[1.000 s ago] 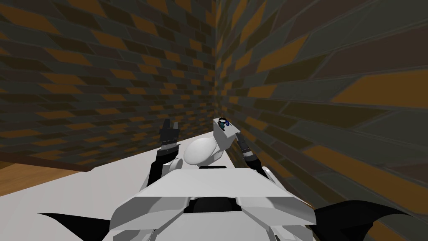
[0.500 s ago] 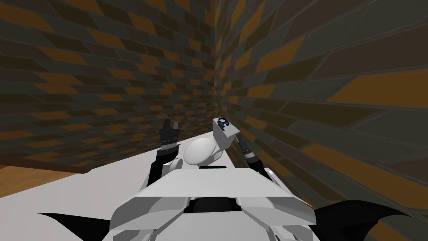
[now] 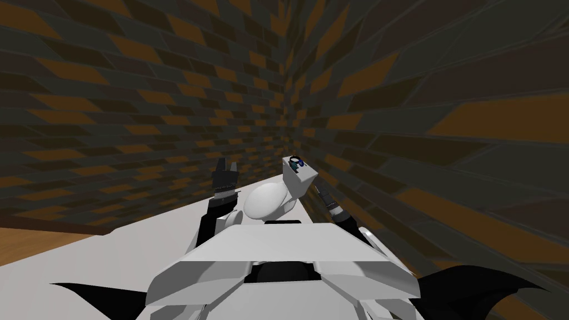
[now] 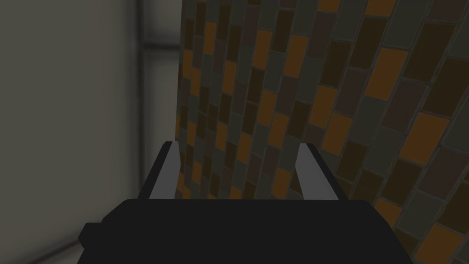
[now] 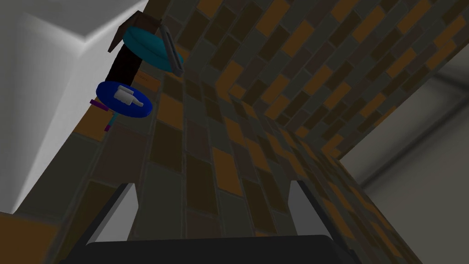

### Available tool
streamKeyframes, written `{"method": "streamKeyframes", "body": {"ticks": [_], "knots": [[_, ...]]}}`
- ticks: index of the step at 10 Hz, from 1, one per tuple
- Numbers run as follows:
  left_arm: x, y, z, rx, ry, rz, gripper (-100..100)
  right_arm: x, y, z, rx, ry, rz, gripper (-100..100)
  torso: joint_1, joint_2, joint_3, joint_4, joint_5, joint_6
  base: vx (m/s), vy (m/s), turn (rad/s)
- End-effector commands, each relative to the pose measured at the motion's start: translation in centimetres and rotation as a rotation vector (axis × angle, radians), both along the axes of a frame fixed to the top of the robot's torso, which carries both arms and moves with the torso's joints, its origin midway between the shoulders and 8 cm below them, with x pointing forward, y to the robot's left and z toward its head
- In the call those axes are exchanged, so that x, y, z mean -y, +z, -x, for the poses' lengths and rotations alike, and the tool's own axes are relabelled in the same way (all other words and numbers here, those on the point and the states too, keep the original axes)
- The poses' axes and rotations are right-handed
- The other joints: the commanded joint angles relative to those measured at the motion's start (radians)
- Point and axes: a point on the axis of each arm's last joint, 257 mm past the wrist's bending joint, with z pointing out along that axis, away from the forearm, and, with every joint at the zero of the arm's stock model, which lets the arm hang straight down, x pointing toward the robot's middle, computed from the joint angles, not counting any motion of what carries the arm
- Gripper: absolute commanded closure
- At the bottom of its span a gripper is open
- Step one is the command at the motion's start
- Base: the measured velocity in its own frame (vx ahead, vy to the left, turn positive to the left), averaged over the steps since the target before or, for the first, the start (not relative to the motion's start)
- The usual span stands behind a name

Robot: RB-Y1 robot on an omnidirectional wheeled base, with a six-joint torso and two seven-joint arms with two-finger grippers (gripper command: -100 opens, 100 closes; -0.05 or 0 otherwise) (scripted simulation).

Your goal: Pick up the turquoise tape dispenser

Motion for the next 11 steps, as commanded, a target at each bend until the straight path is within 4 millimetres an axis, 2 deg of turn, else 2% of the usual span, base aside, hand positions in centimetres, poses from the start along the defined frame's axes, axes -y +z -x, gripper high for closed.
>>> {"method": "streamKeyframes", "body": {"ticks": [1,4,5,11], "knots": [[0.00,0.00,0.00,0.000,0.000,0.000,0,-0.03,-0.09,0.10,-0.004,0.003,0.005,-100,0.000,0.000,0.000,0.000,0.000,0.000,0.000,0.000,0.000],[0.00,0.00,0.00,0.000,0.000,0.000,0,-0.03,-0.09,0.10,-0.004,0.003,0.005,-100,0.001,0.000,0.000,0.000,0.000,0.000,-0.006,0.008,-0.024],[0.00,0.00,0.00,0.000,0.000,0.000,0,0.39,-1.03,0.71,-0.033,0.020,0.036,-100,0.001,0.000,0.000,0.000,0.000,0.000,0.000,0.000,0.000],[0.00,0.00,0.00,0.000,0.000,0.000,0,0.39,-1.03,0.71,-0.033,0.020,0.036,-100,-0.001,-0.001,-0.001,0.000,0.000,0.000,0.001,-0.001,0.003]]}}
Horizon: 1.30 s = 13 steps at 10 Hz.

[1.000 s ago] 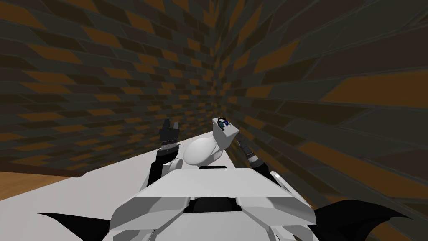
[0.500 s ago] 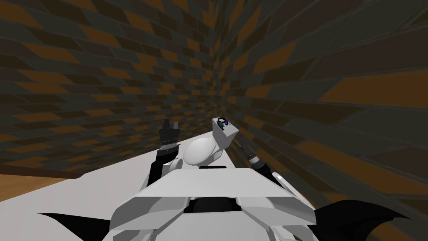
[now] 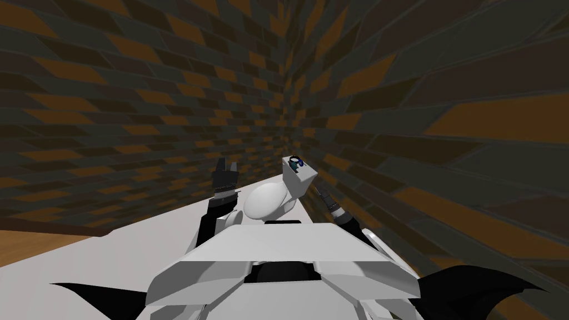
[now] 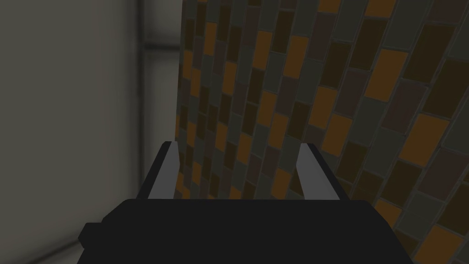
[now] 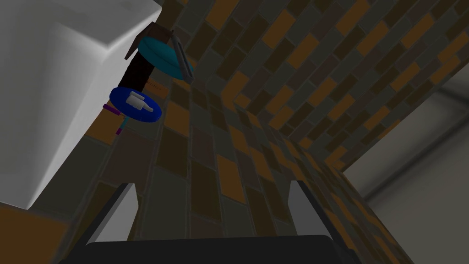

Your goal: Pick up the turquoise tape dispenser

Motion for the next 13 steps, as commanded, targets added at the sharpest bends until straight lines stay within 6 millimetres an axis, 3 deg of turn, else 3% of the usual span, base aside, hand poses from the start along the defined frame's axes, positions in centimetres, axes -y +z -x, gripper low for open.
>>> {"method": "streamKeyframes", "body": {"ticks": [1,3,4,9,13], "knots": [[0.0,0.0,0.0,0.000,0.000,0.000,0,0.0,0.0,0.0,0.000,0.000,0.000,-100,0.000,0.000,0.000,0.000,0.000,0.000,-0.008,0.011,-0.031],[0.0,0.0,0.0,0.000,0.000,0.000,0,0.0,0.0,0.0,0.000,0.000,0.000,-100,0.001,0.001,0.000,0.000,0.000,0.000,-0.006,0.008,-0.023],[0.0,0.0,0.0,0.000,0.000,0.000,0,1.1,-0.5,-0.1,0.005,0.006,0.098,-100,0.001,0.001,0.000,0.000,0.000,0.000,-0.009,0.113,0.045],[0.0,0.0,0.0,0.000,0.000,0.000,0,5.2,-1.8,-0.6,0.010,0.025,0.400,-100,0.014,0.000,0.000,0.000,0.003,0.000,0.002,0.191,0.015],[0.0,0.0,0.0,0.000,0.000,0.000,0,6.4,-2.2,-0.8,0.009,0.034,0.480,-100,0.005,0.001,0.000,0.000,0.002,0.000,-0.001,0.084,-0.007]]}}
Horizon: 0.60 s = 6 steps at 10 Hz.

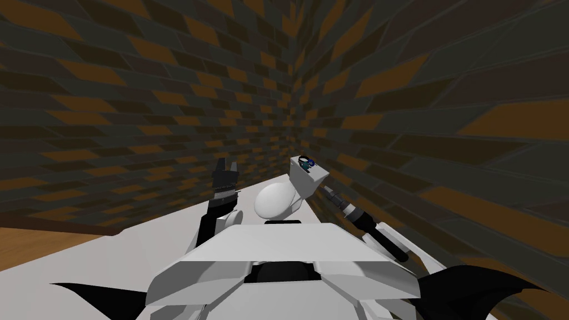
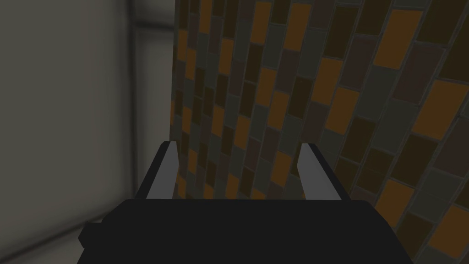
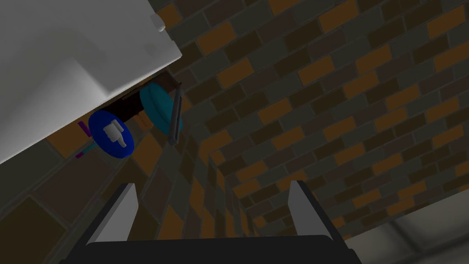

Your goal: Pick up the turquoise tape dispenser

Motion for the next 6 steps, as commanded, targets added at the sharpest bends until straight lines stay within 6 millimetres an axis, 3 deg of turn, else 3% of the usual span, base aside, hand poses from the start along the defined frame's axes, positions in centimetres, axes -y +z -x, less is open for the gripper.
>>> {"method": "streamKeyframes", "body": {"ticks": [1,6], "knots": [[0.00,0.00,0.00,0.000,0.000,0.000,0,0.04,-0.03,0.01,0.000,0.001,0.003,-100,0.000,0.000,0.000,0.000,0.000,0.000,0.005,-0.011,0.031],[0.00,0.00,0.00,0.000,0.000,0.000,0,0.04,-0.03,0.01,0.000,0.001,0.003,-100,-0.002,0.000,0.000,0.000,-0.001,0.000,0.000,-0.001,0.002]]}}
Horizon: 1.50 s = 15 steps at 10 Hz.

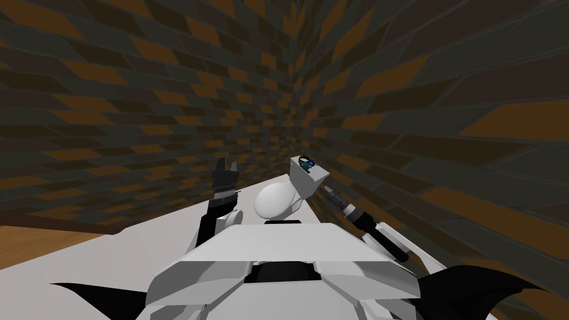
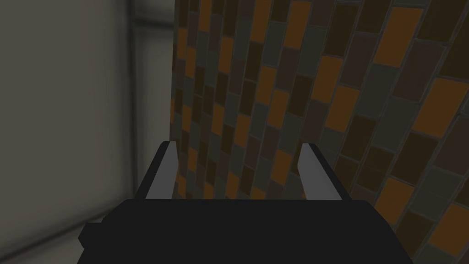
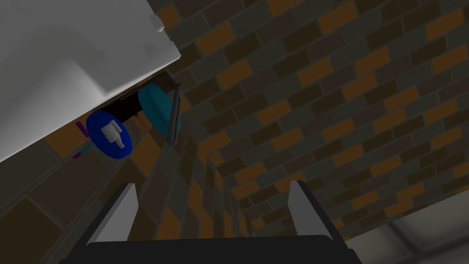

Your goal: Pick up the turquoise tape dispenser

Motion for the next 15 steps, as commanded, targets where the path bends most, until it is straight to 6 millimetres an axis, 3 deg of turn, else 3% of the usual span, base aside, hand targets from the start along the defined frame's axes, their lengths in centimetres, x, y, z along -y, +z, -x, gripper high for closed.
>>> {"method": "streamKeyframes", "body": {"ticks": [1,4,8,9,12,13,15], "knots": [[0.0,0.0,0.0,0.000,0.000,0.000,0,0.0,0.0,0.0,0.000,0.000,0.000,-100,0.000,0.000,0.000,0.000,0.000,0.000,0.002,-0.005,0.016],[0.0,0.0,0.0,0.000,0.000,0.000,0,2.2,-3.6,1.3,-0.098,-0.012,0.060,-100,0.009,0.003,0.002,0.001,0.002,0.000,-0.047,0.140,0.096],[0.0,0.0,0.0,0.000,0.000,0.001,0,6.7,-9.1,4.6,-0.263,-0.035,0.171,-100,0.019,0.001,0.000,0.000,0.004,0.000,-0.010,0.279,0.104],[0.0,0.0,0.0,0.000,0.000,0.001,0,6.7,-9.1,4.6,-0.263,-0.034,0.172,-100,0.021,0.001,0.000,0.000,0.005,0.000,-0.008,0.253,0.028],[0.0,0.0,0.0,0.000,0.000,0.001,0,11.1,-13.2,8.4,-0.410,-0.048,0.283,-100,0.019,0.004,0.002,0.001,0.004,0.000,-0.050,0.275,0.123],[0.0,0.0,0.0,0.000,0.000,0.001,0,11.3,-13.3,8.5,-0.413,-0.051,0.285,-100,0.021,0.005,0.003,0.001,0.005,0.000,-0.021,0.246,0.029],[0.0,0.0,0.0,0.000,0.000,0.000,0,14.7,-15.6,11.7,-0.515,-0.065,0.359,-100,0.017,0.002,0.001,0.001,0.004,0.000,0.000,0.253,0.138]]}}
